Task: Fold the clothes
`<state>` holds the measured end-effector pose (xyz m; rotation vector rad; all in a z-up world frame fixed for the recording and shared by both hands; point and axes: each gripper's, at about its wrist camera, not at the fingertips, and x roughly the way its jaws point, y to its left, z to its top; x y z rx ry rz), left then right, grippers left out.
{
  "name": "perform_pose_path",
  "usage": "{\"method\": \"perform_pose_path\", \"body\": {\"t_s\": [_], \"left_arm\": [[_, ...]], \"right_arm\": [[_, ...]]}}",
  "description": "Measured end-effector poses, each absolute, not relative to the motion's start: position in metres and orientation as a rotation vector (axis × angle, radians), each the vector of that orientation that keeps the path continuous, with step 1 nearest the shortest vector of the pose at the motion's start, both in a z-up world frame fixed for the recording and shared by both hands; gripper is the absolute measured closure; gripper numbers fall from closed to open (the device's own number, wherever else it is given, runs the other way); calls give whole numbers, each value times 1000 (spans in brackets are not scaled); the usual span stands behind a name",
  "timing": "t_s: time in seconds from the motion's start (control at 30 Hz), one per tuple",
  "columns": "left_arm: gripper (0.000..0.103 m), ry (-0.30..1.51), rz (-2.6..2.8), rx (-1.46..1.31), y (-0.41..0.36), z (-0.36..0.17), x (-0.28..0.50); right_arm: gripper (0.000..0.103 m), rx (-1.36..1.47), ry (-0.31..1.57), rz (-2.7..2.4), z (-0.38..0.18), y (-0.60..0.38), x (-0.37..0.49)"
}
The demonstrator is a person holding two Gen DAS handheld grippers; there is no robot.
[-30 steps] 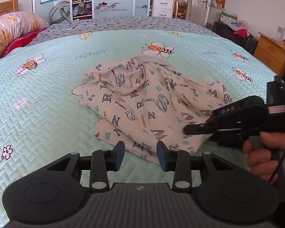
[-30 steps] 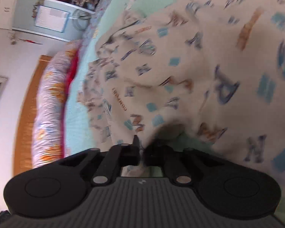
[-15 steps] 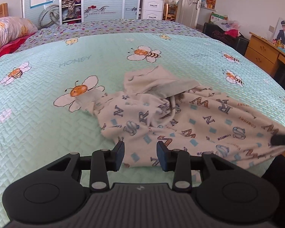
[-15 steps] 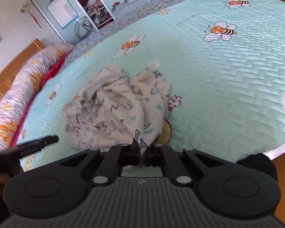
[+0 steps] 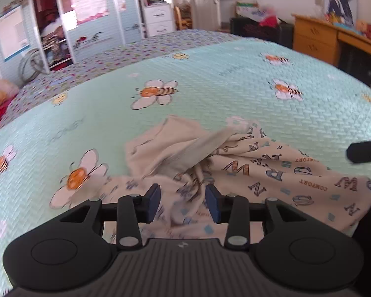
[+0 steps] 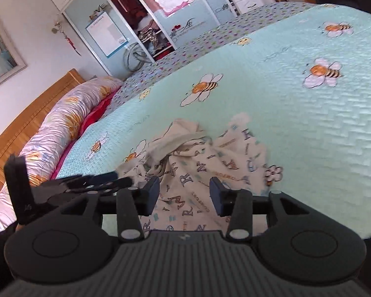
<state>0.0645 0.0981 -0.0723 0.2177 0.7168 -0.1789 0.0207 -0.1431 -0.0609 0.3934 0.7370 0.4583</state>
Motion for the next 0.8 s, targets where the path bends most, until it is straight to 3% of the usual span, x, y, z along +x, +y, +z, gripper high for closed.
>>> {"method": "perform_pose_path", "body": {"t_s": [0.07, 0.27, 0.33, 0.37, 0.4, 0.47, 0.67, 0.8], "left_arm": [[60, 740, -193, 258, 88, -81, 83], [56, 790, -220, 387, 71, -106, 124], [56, 810, -227, 395, 70, -113, 137], [63, 826, -230, 389, 70, -116, 143], [86, 843, -232, 378, 70, -119, 149], [94, 848, -233, 306, 75, -115, 152], [95, 636, -274, 75, 105, -41, 117], [95, 497, -291, -5, 119, 32, 86]], "right_arm": [[48, 357, 750, 445, -76, -129, 33], [48, 244, 818, 396, -131, -104, 56], [56, 236, 801, 392, -133, -108, 52], [73, 230, 796, 387, -133, -109, 52], [89, 225, 791, 383, -132, -111, 52], [98, 243, 773, 386, -127, -119, 51], [101, 165, 544, 303, -79, -137, 30], [101, 93, 299, 277, -13, -141, 14]]}}
